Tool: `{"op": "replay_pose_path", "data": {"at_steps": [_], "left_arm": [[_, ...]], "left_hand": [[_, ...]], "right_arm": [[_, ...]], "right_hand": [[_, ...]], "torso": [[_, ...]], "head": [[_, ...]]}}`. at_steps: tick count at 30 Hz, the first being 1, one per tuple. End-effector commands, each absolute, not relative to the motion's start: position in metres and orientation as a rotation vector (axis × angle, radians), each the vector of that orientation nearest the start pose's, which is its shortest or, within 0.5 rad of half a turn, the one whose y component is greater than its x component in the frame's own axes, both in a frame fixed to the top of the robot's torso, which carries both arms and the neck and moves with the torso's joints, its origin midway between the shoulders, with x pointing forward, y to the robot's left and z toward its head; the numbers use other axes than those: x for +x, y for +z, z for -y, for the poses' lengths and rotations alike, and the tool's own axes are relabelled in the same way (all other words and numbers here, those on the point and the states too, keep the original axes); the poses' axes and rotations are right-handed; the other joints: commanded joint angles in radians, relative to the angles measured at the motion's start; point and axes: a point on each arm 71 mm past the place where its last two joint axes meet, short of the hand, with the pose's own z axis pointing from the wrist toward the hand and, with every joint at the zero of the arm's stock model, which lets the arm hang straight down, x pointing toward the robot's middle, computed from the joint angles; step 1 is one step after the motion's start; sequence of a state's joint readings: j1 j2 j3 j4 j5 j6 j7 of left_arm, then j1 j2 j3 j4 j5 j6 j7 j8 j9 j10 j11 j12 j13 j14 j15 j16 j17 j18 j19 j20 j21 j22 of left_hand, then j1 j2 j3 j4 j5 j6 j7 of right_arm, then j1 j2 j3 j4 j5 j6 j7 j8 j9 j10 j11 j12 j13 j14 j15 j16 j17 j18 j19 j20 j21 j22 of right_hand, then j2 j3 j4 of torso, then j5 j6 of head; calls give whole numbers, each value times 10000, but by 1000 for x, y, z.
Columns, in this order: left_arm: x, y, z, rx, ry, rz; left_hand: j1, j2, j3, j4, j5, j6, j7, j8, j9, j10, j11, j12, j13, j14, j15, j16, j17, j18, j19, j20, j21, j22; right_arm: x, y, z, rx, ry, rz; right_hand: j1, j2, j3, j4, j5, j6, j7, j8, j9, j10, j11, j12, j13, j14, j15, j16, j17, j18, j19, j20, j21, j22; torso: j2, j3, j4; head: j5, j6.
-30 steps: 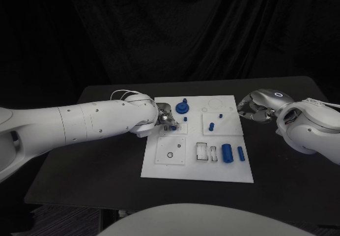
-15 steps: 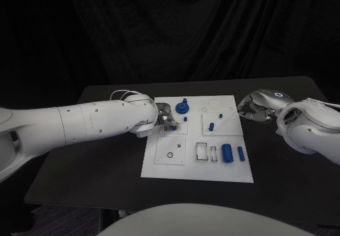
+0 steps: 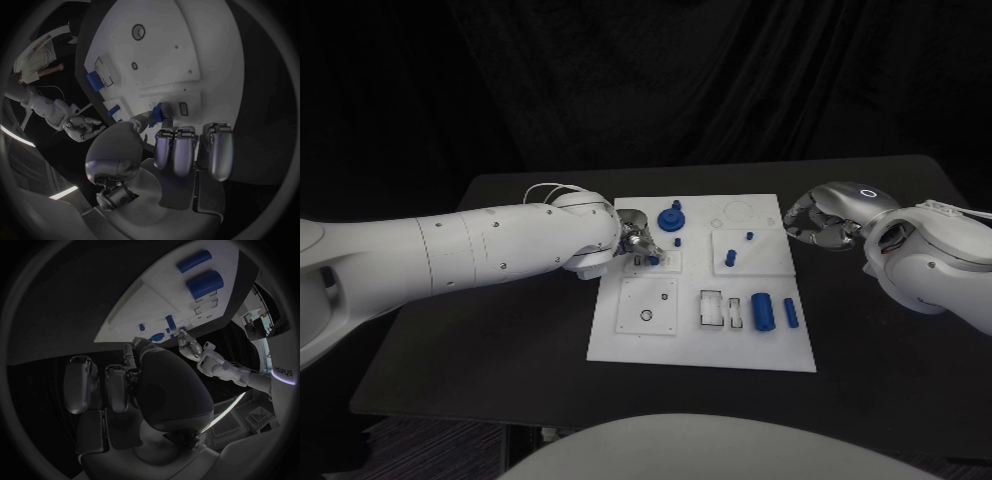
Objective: Assemble the parts on the task board
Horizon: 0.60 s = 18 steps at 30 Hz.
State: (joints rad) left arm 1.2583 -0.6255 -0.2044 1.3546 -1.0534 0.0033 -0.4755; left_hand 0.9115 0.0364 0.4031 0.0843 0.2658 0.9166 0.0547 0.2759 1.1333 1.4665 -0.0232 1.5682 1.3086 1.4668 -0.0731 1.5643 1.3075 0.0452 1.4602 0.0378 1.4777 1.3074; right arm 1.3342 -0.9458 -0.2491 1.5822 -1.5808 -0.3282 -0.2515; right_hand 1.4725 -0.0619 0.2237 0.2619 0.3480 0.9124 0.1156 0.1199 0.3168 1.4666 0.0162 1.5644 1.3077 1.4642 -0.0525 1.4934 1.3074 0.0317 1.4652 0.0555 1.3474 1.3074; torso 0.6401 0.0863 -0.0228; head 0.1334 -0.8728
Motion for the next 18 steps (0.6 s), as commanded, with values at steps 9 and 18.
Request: {"op": "replay_pose_path", "data": {"at_steps": [9,18], "left_arm": [[490,-265,-163,-1389,-3982,-23198],[490,-265,-164,-1389,-4020,-23184]], "left_hand": [[-21,-111,-296,186,-347,-11,40,-156,40,1043,75,26,2622,1040,53,65,2632,-3,-5,69,-74,1116],[-367,-297,-1204,850,-1083,84,73,-393,124,1043,109,26,2622,1040,85,65,2632,-4,5,100,-91,1153]], "right_arm": [[471,-194,246,-2411,3421,-17201],[470,-195,246,-2420,3413,-17234]], "right_hand": [[53,34,71,17,34,-40,15,-45,-19,887,79,-32,2483,876,73,-34,1965,208,179,67,-29,1926],[53,34,71,17,34,-40,15,-45,-19,887,79,-32,2483,876,73,-34,1965,208,179,67,-29,1926]], "torso": [[1,-1,2],[5,0,1]], "head": [[13,2],[32,2]]}}
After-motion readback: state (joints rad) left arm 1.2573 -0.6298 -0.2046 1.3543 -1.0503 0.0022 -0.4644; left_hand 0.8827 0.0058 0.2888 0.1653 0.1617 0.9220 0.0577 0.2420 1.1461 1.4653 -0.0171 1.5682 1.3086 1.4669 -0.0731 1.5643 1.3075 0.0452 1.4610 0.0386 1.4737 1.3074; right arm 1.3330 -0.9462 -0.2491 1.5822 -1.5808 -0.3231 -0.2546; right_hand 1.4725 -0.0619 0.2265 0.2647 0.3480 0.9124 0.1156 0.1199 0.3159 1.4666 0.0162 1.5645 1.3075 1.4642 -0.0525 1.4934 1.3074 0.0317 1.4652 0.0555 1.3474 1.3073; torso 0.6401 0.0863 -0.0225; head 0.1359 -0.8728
